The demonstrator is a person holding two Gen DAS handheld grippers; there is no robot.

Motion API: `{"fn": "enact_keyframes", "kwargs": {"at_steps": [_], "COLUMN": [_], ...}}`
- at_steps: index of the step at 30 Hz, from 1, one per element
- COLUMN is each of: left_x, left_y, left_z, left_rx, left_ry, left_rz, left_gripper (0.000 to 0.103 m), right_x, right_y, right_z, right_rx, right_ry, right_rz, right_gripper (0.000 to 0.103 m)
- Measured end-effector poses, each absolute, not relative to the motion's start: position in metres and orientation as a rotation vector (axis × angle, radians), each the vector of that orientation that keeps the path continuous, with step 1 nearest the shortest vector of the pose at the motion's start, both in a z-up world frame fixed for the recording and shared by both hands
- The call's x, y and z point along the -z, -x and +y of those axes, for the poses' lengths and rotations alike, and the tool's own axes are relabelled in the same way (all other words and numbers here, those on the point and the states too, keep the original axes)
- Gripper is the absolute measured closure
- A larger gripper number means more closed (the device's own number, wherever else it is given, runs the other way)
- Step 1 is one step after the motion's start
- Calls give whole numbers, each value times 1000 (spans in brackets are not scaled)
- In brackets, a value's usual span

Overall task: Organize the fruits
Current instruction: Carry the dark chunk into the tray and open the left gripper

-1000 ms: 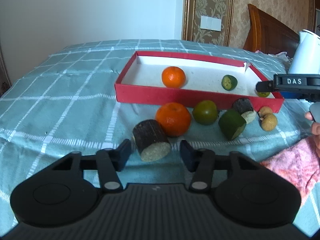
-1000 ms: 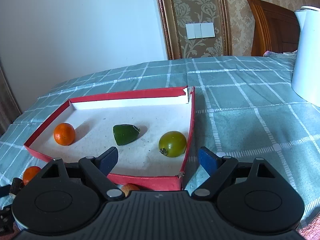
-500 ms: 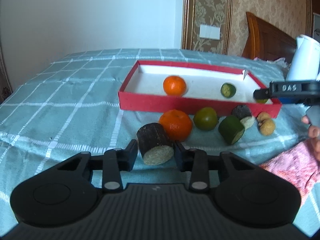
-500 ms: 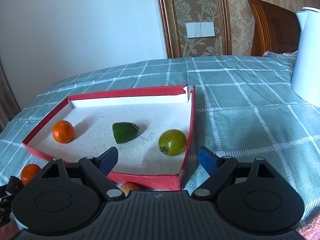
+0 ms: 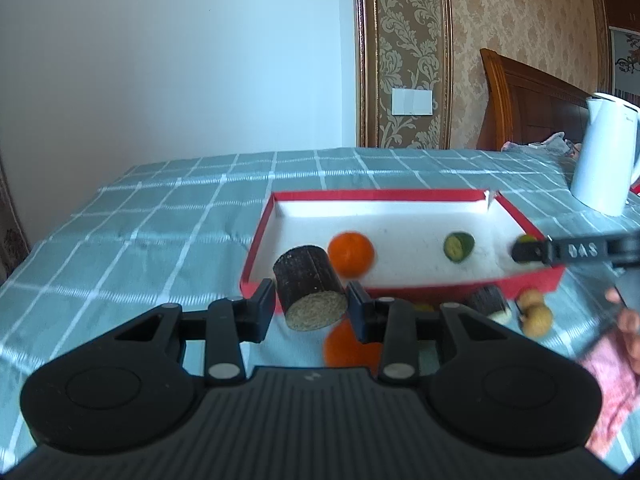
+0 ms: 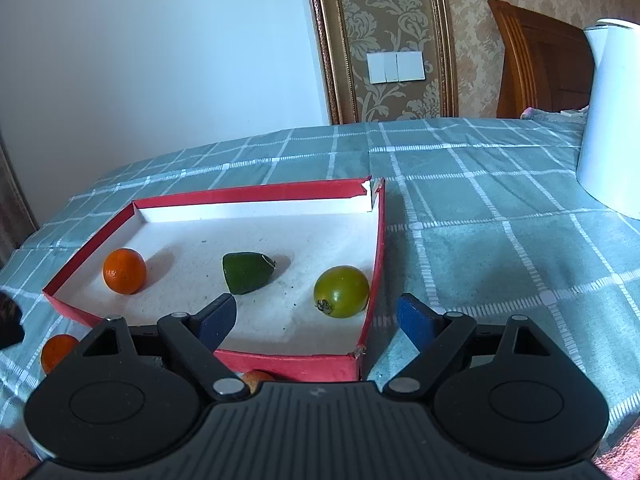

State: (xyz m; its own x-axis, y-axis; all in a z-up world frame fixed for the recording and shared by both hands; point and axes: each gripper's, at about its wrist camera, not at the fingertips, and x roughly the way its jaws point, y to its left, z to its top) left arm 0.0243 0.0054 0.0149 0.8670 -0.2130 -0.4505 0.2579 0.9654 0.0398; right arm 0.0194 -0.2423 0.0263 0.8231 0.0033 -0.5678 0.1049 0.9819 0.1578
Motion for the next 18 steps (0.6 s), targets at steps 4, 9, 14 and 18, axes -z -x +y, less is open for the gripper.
{"fn": "enact_keyframes", "kwargs": {"at_steps": [4,9,14,18], "left_x": [-18,-14,-4,2], "left_y": [-53,-91,-124,-139], "left_z": [0,-9,-19,-21], "left_rx": [231,234,237,234], "left_ry": [-114,-132,-155,-152], "left_rz": [451,468,504,520], "left_gripper": [68,68,68,68], "right_x": [-26,-25,-24,-25], "right_y": [-19,-19,-18,-18], "right_z": [-242,-238,-233,-231], "right_rx": [60,57,44,35], "right_ry": [-190,-179,-163,-164], "right_rz": [593,596,598,597], "right_gripper": [15,15,15,15]}}
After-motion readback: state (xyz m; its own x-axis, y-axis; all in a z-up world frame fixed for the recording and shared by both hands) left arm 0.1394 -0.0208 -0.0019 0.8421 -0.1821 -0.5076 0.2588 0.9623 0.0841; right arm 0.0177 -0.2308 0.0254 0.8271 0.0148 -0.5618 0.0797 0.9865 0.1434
